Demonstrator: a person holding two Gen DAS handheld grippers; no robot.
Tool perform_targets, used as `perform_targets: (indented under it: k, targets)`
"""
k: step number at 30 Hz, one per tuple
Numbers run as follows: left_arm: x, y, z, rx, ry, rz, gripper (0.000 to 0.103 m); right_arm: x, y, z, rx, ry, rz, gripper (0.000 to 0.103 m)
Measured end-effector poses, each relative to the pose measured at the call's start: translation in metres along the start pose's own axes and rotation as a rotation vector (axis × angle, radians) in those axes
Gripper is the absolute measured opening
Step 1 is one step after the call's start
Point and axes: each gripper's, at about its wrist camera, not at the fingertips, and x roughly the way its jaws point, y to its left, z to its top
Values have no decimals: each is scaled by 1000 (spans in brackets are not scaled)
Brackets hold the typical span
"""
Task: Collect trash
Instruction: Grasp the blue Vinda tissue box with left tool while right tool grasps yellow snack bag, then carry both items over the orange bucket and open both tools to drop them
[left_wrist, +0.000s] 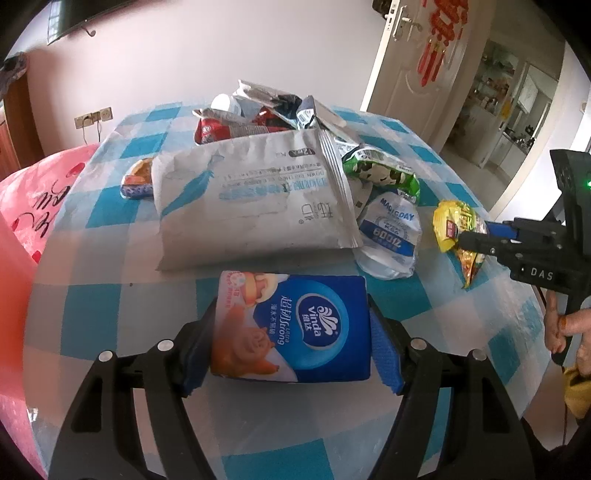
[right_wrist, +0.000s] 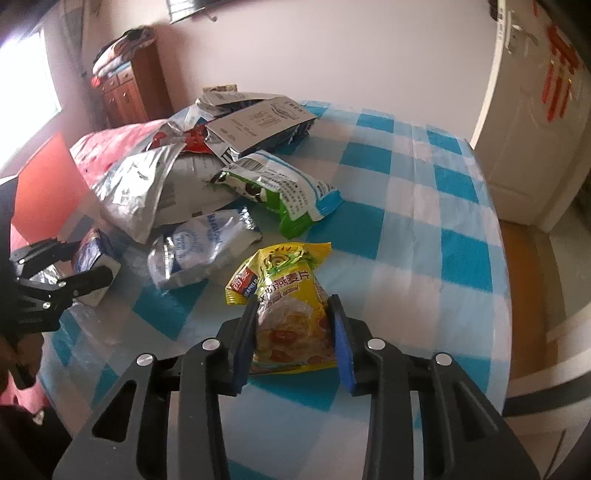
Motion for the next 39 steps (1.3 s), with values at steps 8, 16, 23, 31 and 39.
perform_targets:
  k: [8, 16, 23, 31, 39]
  targets:
    - [-24, 4, 0, 0, -63, -31, 73, -21, 10, -3, 138, -65, 52, 36]
    - [-75, 12, 17, -14, -197, -12, 73, -53, 45, 36, 167, -144, 206, 36]
    - [-146, 56, 40, -87, -335, 128, 73, -75, 124, 103, 51, -226, 379, 36]
    - [-215, 154, 42, -258, -429, 404, 73, -68, 244, 177, -88, -246, 582, 36]
    - [-220, 227, 28, -394, -395, 531, 73, -29, 336, 216, -145, -187, 694, 37]
